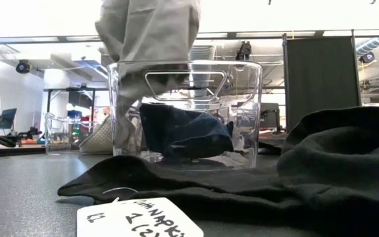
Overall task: Sort towels by color in basket
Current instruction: Put the bottom gray towel into the top transparent bin
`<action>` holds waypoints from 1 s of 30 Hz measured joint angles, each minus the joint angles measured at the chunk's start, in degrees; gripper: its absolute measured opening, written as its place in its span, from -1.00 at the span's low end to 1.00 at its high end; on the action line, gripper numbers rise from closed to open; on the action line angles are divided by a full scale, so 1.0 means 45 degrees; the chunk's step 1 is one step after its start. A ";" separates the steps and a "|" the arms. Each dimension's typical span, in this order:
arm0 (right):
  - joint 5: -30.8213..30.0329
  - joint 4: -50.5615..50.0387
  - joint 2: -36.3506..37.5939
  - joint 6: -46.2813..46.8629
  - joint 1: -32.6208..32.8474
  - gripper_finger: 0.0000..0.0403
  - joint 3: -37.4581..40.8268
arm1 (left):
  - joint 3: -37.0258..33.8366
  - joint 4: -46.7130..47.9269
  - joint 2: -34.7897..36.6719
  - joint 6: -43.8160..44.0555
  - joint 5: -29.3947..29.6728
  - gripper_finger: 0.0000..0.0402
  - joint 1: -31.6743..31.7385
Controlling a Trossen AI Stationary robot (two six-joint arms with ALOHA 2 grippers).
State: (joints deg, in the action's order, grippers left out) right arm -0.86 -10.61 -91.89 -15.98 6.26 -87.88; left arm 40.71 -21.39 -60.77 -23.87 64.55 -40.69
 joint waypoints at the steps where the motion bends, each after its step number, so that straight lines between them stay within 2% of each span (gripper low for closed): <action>1: 0.0362 -0.0014 -0.0014 0.0030 0.0000 -0.96 0.0000 | 0.0023 0.0005 0.0000 -0.0055 -0.0019 0.50 0.0132; 6: 0.0636 0.0163 -0.0247 0.0176 0.0000 -0.96 0.0000 | 0.0093 0.0048 0.0005 -0.0034 -0.0462 0.50 0.0834; 12: 0.0634 0.0421 -0.0464 0.0199 -0.0005 -0.96 0.0000 | 0.0083 0.1327 0.0000 0.1206 -0.2518 0.49 0.1187; 17: 0.0640 0.0520 -0.0464 0.0183 0.0025 -0.96 0.0000 | 0.0026 0.2250 0.0000 0.2288 -0.2473 0.49 0.1490; 23: 0.0674 0.0928 -0.0464 -0.0016 0.0053 -0.96 0.0000 | -0.0155 0.2321 0.0000 0.2567 -0.2482 0.48 0.1895; 27: 0.0670 0.1532 -0.0464 -0.0016 0.0053 -0.96 0.0000 | -0.0170 0.2657 -0.0049 0.2656 -0.2540 0.32 0.1909; 30: 0.0674 0.1778 -0.0464 -0.0034 0.0053 -0.96 0.0000 | -0.0170 0.2687 -0.0200 0.2661 -0.2624 0.05 0.1904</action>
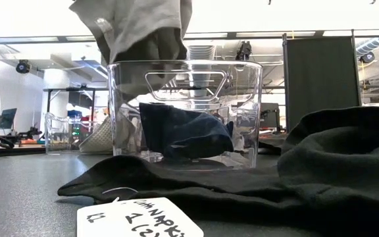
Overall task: Sort towels by color in basket
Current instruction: Put the bottom gray towel into the top transparent bin
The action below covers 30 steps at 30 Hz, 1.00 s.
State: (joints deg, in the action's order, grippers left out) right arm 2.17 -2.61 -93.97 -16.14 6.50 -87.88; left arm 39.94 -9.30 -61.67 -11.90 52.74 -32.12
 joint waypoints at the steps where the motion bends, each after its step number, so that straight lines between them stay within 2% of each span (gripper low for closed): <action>1: 0.0000 0.0034 0.0000 -0.0042 0.0000 -0.96 0.0000 | 0.0005 -0.0006 -0.0077 -0.0006 -0.0094 -0.06 0.0000; 6: -0.0008 0.0033 0.0000 -0.0069 0.0000 -0.96 0.0000 | 0.0005 0.0008 -0.0280 -0.0209 -0.0197 -0.80 0.0000; 8: -0.0022 0.0051 0.0000 0.0075 0.0000 -0.95 0.0000 | 0.0005 -0.0076 -0.0212 -0.0212 -0.0187 -0.93 0.0000; 11: -0.0044 0.0067 0.0015 0.0534 0.0000 -0.91 0.0000 | 0.0012 -0.0376 -0.0033 -0.0236 0.0245 -0.94 -0.0073; 16: -0.0044 -0.0196 0.0019 0.0589 0.0062 -0.76 0.0000 | 0.0092 -0.0904 0.0211 -0.0120 0.2433 -0.98 -0.0089; 20: -0.0039 -0.0312 0.0019 0.0922 0.0151 -0.64 0.0000 | 0.0092 -0.1403 0.0225 -0.0236 0.2494 -0.99 -0.0092; 25: -0.0043 -0.0478 0.0019 0.1083 0.0230 -0.34 0.0005 | 0.0092 -0.1876 0.0225 -0.0290 0.2521 -0.99 -0.0087; 30: -0.0044 -0.1485 0.0019 0.1597 0.0357 -0.01 0.0019 | 0.0092 -0.2153 0.0255 -0.0602 0.3620 -1.00 -0.0102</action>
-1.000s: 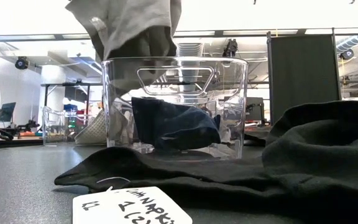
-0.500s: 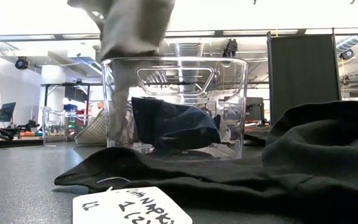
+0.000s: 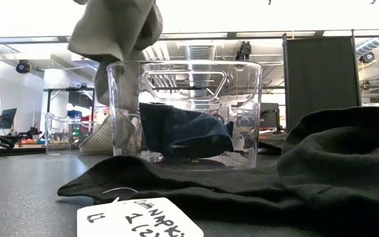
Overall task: Sort towels by color in basket
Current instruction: Put the bottom gray towel into the top transparent bin
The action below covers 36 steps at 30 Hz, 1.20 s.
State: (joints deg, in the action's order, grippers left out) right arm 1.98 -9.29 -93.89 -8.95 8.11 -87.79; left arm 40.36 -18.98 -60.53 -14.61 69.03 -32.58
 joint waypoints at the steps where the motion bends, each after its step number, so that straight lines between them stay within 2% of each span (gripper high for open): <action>1: -0.0005 -0.0269 0.0000 0.0078 0.0044 0.04 0.0000 | 0.0000 0.0005 0.0018 -0.0164 0.0088 -1.00 0.0000; 7: -0.0098 -0.1656 0.0009 0.0929 0.0158 0.21 0.0005 | 0.0000 0.0014 0.0047 -0.0558 0.0092 -1.00 -0.0048; 15: -0.0136 -0.3850 0.0303 0.1531 0.0148 0.17 0.0005 | 0.0000 0.0148 0.0362 -0.2142 -0.0695 -1.00 -0.1127; 18: -0.0469 -0.4089 0.0483 0.1595 0.0150 0.13 0.0024 | -0.0030 0.1317 0.0733 -0.2609 -0.2304 -1.00 -0.1863; 20: -0.0959 -0.3516 0.0594 0.1279 0.0152 0.11 0.0024 | -0.0058 0.2167 0.0961 -0.2310 -0.3731 -1.00 -0.2197; 22: -0.0885 -0.2441 0.0640 0.0535 0.0170 0.10 0.0024 | -0.0063 0.2443 0.1076 -0.1730 -0.4145 -1.00 -0.2359; 27: 0.2121 0.0808 0.0087 -0.0823 0.0270 0.04 0.0155 | -0.0063 0.2432 0.0997 -0.0780 -0.2788 -1.00 -0.2332; 32: 0.2099 0.3181 -0.0874 -0.0672 0.0242 -0.06 0.0144 | -0.0078 0.2555 0.0586 -0.0680 -0.2524 -1.00 -0.2336; 36: 0.1874 0.3273 -0.1390 -0.0597 0.0241 -0.01 0.0029 | -0.0080 0.2550 0.0331 -0.0200 -0.1980 -1.00 -0.2324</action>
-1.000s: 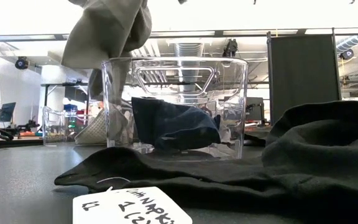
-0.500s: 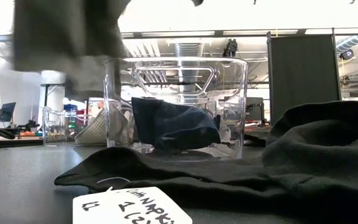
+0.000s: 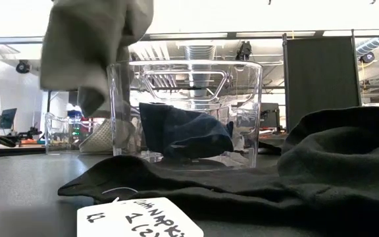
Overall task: Sort towels by color in basket
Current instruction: Put the bottom gray towel into the top transparent bin
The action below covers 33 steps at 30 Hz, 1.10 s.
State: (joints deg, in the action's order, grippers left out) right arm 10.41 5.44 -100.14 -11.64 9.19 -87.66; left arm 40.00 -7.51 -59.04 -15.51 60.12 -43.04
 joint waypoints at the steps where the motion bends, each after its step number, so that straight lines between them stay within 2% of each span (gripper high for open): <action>1: -0.0004 -0.0071 -0.0098 0.0086 0.0009 0.03 0.0000 | -0.0002 -0.0002 -0.0075 0.0108 0.0230 -1.00 0.0002; 6: -0.0404 0.0019 -0.0684 0.0754 -0.0015 0.22 -0.0005 | -0.0002 -0.0653 -0.0309 0.0188 0.0475 -1.00 0.0002; 10: -0.0665 0.0952 -0.1132 0.0987 -0.0086 0.33 -0.0009 | -0.0012 -0.2198 -0.0583 -0.0735 0.0481 -1.00 0.0041; 16: -0.1517 0.1746 -0.1204 0.0595 -0.0132 0.34 -0.0010 | 0.0109 -0.2861 -0.0928 -0.1194 0.0562 -0.93 0.0051; 19: -0.1923 0.1765 -0.1121 0.0028 -0.0135 0.17 -0.0005 | 0.0109 -0.2885 -0.1045 -0.0583 0.0617 -0.92 0.0051; 21: -0.2031 0.1753 -0.1075 -0.0228 -0.0146 -0.02 -0.0005 | 0.0109 -0.2900 -0.1154 -0.0269 0.0687 -0.92 0.0051; 26: -0.2133 0.1642 -0.1049 -0.0765 -0.0181 -0.76 -0.0005 | 0.0119 -0.2863 -0.1371 0.0150 0.1626 -0.86 0.0036; 27: -0.2131 0.1599 -0.1049 -0.0973 -0.0172 -0.85 -0.0005 | 0.0119 -0.2844 -0.1372 0.0173 0.1754 -0.83 0.0036; 30: -0.2069 0.1445 -0.1039 -0.0991 -0.0140 -0.92 -0.0005 | 0.0119 -0.2715 -0.1372 0.0223 0.1742 -0.63 0.0012; 33: -0.2068 0.1286 -0.1030 -0.0987 -0.0131 -0.95 -0.0005 | 0.0119 -0.2645 -0.1367 0.0175 0.1910 -0.35 0.0012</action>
State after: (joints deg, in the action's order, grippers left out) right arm 1.10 11.23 -104.78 -16.08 8.60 -87.68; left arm 40.53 -19.41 -65.19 -14.72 68.72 -42.98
